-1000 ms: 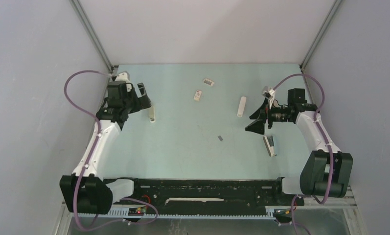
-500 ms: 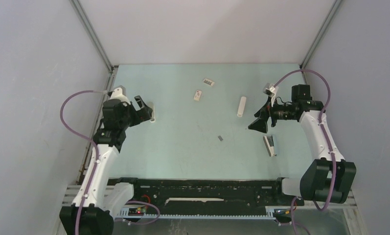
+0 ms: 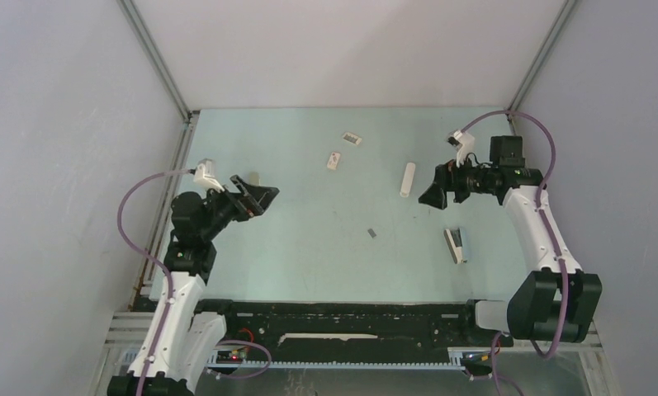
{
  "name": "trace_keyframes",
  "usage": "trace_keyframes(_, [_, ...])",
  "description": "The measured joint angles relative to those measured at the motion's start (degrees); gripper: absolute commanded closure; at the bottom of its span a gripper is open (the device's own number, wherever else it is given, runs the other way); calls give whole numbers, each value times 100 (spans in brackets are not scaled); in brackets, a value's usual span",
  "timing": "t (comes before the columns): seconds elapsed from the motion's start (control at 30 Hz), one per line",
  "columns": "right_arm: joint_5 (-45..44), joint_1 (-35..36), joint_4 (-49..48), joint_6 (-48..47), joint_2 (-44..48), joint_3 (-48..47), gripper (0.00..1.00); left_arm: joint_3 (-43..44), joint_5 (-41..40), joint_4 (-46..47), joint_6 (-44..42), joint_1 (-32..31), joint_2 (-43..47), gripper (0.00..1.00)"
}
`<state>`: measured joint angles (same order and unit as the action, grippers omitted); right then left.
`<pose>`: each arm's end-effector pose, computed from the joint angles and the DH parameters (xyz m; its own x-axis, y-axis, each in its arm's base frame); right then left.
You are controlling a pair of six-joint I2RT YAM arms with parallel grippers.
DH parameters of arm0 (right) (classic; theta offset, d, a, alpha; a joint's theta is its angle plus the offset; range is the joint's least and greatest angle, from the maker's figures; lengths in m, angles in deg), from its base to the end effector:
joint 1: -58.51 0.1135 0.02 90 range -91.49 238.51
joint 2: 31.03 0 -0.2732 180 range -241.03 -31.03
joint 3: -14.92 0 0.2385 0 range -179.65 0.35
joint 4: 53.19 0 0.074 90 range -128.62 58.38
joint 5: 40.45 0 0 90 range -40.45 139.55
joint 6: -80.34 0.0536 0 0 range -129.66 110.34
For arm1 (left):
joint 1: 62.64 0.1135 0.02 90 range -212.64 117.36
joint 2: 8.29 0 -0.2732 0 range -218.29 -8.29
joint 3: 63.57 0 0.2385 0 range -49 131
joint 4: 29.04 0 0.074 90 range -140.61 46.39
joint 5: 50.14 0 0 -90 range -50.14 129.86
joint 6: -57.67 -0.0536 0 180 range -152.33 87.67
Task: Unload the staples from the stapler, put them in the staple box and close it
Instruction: Pick up the stapler from the center of the board.
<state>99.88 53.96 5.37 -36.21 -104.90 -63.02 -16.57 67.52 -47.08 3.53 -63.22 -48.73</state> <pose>0.2474 0.0217 0.3048 -0.5493 -0.2425 -0.7997 -0.7161 0.6298 0.3009 0.1678 -0.0266 0.2938 -0.4330 -0.5145 -0.7401 0.2594 0.7152 -0.6490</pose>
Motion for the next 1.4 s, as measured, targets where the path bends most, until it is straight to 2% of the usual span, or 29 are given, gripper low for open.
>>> trace_keyframes(0.13, [-1003,278,-686,1117,-260,0,6,-289,116,431,356,-146,92,0])
trace_keyframes(0.3, [-2761,1099,-1202,2660,-1147,-380,6,-407,83,793,601,-525,105,0])
trace_keyframes(0.53, [-3919,1316,-1458,3748,-2452,-1351,18,-616,-258,1272,833,-839,87,0])
trace_keyframes(0.77, [-4227,1379,-1665,4083,-3276,-1631,22,-892,-498,1589,1093,-1034,66,0])
trace_keyframes(0.83, [-4319,1456,-1683,4109,-3449,-1661,27,-896,-511,1641,1130,-1034,63,0])
trace_keyframes(1.0, [-4621,1596,-1685,4151,-3709,-1725,34,-896,-527,1740,1193,-1038,-4,0])
trace_keyframes(1.23, [-5001,1714,-1773,4144,-4024,-1985,38,-896,-538,1801,1224,-1056,-15,0])
trace_keyframes(1.4, [-5248,1762,-1821,4111,-4135,-2000,48,-898,-546,1816,1224,-1060,-15,0])
